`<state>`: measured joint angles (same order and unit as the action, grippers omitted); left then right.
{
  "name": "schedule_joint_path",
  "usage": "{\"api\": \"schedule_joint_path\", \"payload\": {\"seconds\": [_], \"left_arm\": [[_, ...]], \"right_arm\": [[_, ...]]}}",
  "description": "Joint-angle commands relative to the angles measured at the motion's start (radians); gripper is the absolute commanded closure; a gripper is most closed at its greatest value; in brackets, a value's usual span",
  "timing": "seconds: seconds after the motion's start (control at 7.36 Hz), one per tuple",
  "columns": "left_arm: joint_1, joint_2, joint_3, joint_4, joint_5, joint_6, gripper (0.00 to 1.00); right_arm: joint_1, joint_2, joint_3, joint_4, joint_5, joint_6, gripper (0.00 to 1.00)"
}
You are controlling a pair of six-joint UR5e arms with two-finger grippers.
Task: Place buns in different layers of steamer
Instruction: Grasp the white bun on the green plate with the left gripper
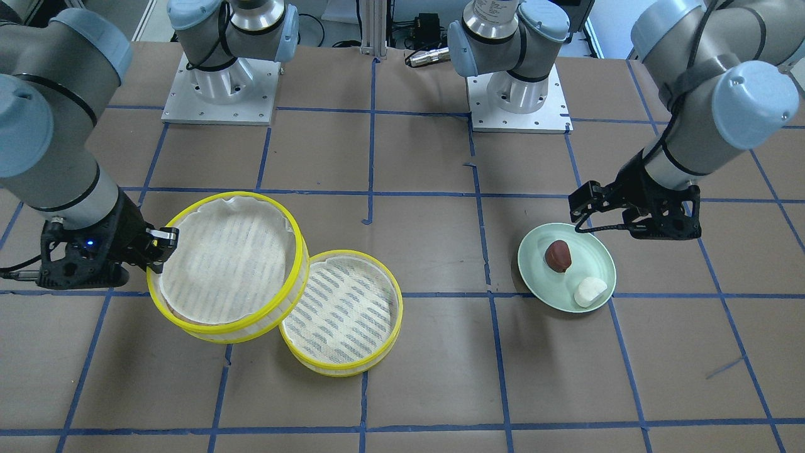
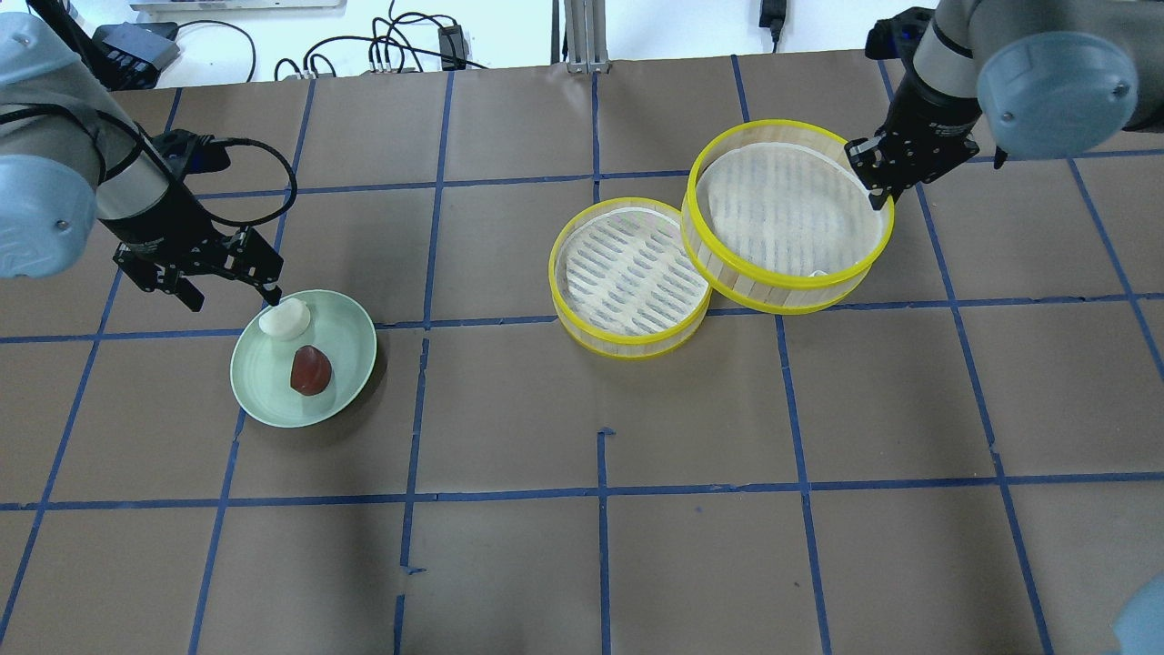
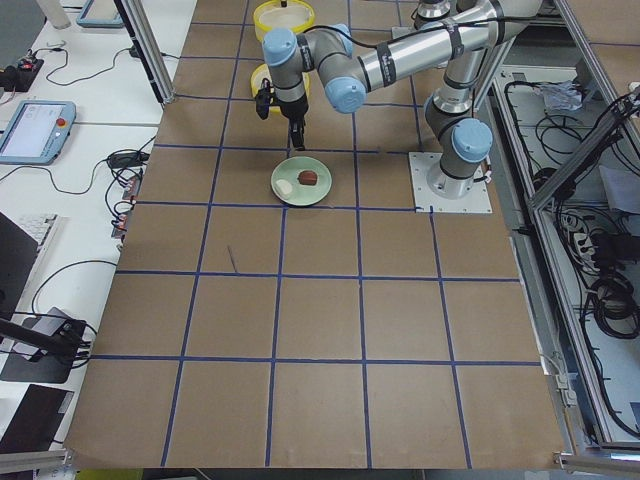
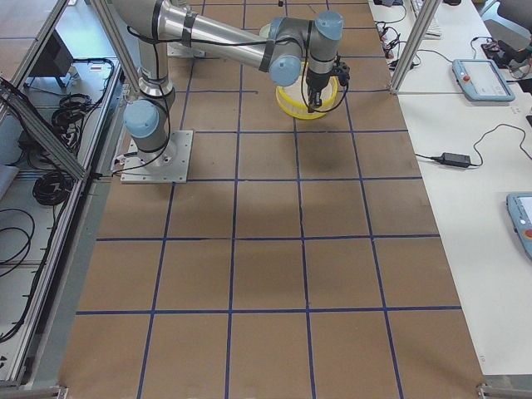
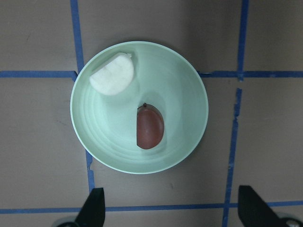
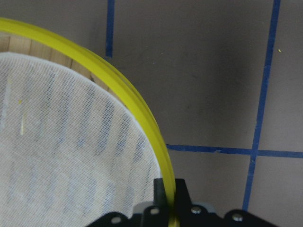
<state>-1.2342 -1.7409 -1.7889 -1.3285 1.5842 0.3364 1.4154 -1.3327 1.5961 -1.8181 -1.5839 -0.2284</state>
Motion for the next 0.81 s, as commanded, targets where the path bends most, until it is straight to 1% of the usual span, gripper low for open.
{"api": "schedule_joint_path", "payload": {"seconds": [0.0,0.14,0.41,0.54,0.68], "left_arm": [[0.062,-0.103,-0.012,0.118,0.011,0.082,0.02],[0.059,-0.15,-0.015,0.12,0.008,0.082,0.04],[0.055,-0.181,-0.05,0.196,0.002,0.073,0.04],[0.052,-0.204,-0.049,0.265,-0.042,0.073,0.04],[0.047,-0.219,-0.058,0.291,-0.05,0.078,0.04]], "right_arm": [[-0.015,-0.005,0.005,-0.009,-0.036,-0.015,0.93],[-0.015,-0.005,0.007,-0.01,-0.033,-0.014,0.93],[-0.013,-0.005,0.008,-0.003,-0.037,-0.006,0.93],[-0.013,-0.005,0.008,-0.009,-0.034,-0.009,0.93],[-0.013,-0.005,0.008,-0.009,-0.034,-0.009,0.93]]}}
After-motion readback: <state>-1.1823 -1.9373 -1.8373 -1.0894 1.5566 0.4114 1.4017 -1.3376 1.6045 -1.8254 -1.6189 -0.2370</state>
